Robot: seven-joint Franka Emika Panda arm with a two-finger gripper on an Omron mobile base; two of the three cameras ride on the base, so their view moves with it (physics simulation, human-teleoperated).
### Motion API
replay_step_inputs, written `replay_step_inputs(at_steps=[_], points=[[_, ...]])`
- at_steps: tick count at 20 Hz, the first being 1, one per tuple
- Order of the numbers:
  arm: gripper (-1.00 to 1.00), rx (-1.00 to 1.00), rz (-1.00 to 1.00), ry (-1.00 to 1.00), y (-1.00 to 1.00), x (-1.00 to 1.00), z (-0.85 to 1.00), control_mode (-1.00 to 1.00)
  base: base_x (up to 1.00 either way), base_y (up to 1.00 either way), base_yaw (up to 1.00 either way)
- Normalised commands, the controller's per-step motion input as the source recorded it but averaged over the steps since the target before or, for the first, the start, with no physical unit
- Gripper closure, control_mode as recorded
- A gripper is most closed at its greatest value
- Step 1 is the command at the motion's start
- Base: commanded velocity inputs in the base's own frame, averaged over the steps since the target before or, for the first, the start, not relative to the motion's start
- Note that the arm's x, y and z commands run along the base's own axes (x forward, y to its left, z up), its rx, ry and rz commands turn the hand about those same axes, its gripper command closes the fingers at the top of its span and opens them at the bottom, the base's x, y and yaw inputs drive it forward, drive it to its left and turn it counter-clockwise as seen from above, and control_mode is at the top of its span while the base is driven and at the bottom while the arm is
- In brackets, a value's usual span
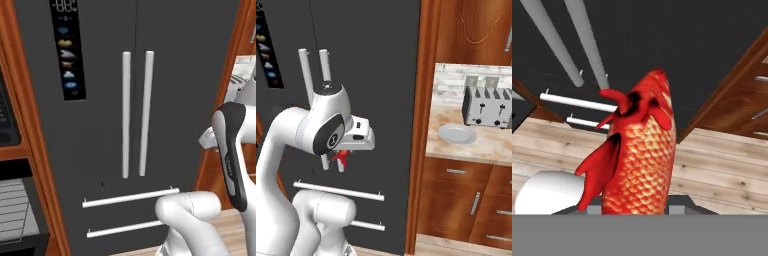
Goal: Take the fish from the oven and place it on the plate on the counter.
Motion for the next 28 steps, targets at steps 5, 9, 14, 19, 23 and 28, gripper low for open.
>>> replay_step_inputs(at_steps=[5,9,14,19,23,28], points=[[1.0,0.0,0.0,0.0,0.0,0.0,0.0,1.0,0.13,-1.0,0.02],[1.0,0.0,0.0,0.0,0.0,0.0,0.0,1.0,0.27,-1.0,0.0],[1.0,0.0,0.0,0.0,0.0,0.0,0.0,1.0,0.64,-0.92,0.0],[1.0,0.0,0.0,0.0,0.0,0.0,0.0,1.0,0.72,-0.1,0.0],[1.0,0.0,0.0,0.0,0.0,0.0,0.0,1.0,0.75,-0.19,0.05],[1.0,0.0,0.0,0.0,0.0,0.0,0.0,1.0,0.9,-0.44,0.2]])
